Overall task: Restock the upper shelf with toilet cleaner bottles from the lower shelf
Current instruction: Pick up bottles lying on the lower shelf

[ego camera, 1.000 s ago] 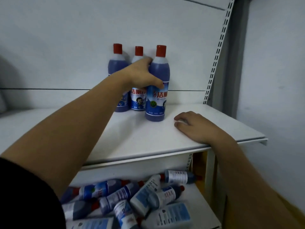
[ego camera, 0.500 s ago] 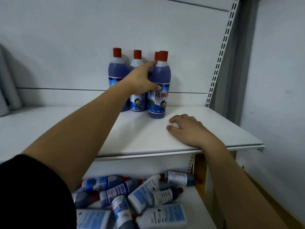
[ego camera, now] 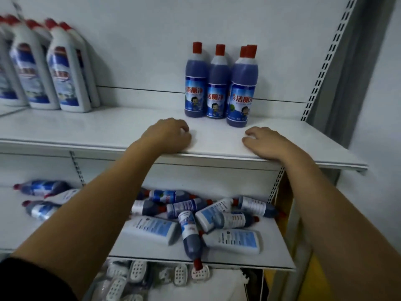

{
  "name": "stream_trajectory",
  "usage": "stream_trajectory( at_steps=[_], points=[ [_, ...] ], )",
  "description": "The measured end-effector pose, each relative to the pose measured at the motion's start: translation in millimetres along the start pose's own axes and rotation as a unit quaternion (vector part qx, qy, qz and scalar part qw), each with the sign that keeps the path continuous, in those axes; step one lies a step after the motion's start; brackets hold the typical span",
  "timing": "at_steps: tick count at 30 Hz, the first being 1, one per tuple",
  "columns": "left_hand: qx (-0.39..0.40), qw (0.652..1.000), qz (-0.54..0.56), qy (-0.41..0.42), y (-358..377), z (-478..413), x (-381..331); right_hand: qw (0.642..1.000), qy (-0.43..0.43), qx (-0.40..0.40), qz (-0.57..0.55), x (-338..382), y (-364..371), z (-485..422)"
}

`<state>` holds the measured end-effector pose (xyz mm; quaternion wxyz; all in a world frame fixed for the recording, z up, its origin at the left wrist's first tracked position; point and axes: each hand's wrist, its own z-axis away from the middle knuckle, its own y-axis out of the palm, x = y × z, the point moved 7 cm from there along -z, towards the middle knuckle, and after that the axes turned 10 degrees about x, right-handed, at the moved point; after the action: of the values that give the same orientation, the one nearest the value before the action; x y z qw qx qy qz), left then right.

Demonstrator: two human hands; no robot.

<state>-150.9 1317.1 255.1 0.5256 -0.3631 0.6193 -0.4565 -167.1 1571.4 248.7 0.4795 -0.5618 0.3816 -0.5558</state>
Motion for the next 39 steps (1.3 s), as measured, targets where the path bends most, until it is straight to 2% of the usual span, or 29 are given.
stream_trajectory(
  at_steps=[8,13,17,21,25,29,31,34,39],
  points=[
    [-0.105,0.991,-0.028,-0.074,-28.0,68.9,99.3,0.989,-0.093,-0.104,-0.038,89.2,24.6,34.0],
    [-0.145,0.982,-0.043,-0.117,-52.9,108.8,174.4,0.981,-0.123,-0.130,-0.075,158.6,41.9,39.5],
    [-0.186,0.974,-0.049,-0.120,-73.9,149.3,237.8,0.974,-0.134,-0.166,-0.074,235.0,64.5,42.4],
    [-0.188,0.972,-0.084,-0.109,-93.1,182.3,300.0,0.966,-0.142,-0.207,-0.059,322.3,91.9,46.6],
    [-0.170,0.978,-0.087,-0.089,-113.2,210.9,366.6,0.967,-0.141,-0.202,-0.063,404.5,117.3,48.0],
    [-0.154,0.982,-0.105,0.017,-120.4,237.1,402.5,0.966,-0.165,-0.186,-0.065,478.4,143.0,56.3],
    [-0.180,0.979,-0.088,0.046,-124.8,250.5,418.8,0.951,-0.206,-0.195,-0.128,505.1,155.3,64.9],
    [-0.216,0.975,-0.047,0.031,-124.6,264.5,459.9,0.920,-0.264,-0.205,-0.203,537.7,182.2,78.9],
    [-0.188,0.982,-0.017,-0.031,-95.2,255.5,532.1,0.936,-0.258,-0.126,-0.202,570.3,247.4,51.0]
  ],
)
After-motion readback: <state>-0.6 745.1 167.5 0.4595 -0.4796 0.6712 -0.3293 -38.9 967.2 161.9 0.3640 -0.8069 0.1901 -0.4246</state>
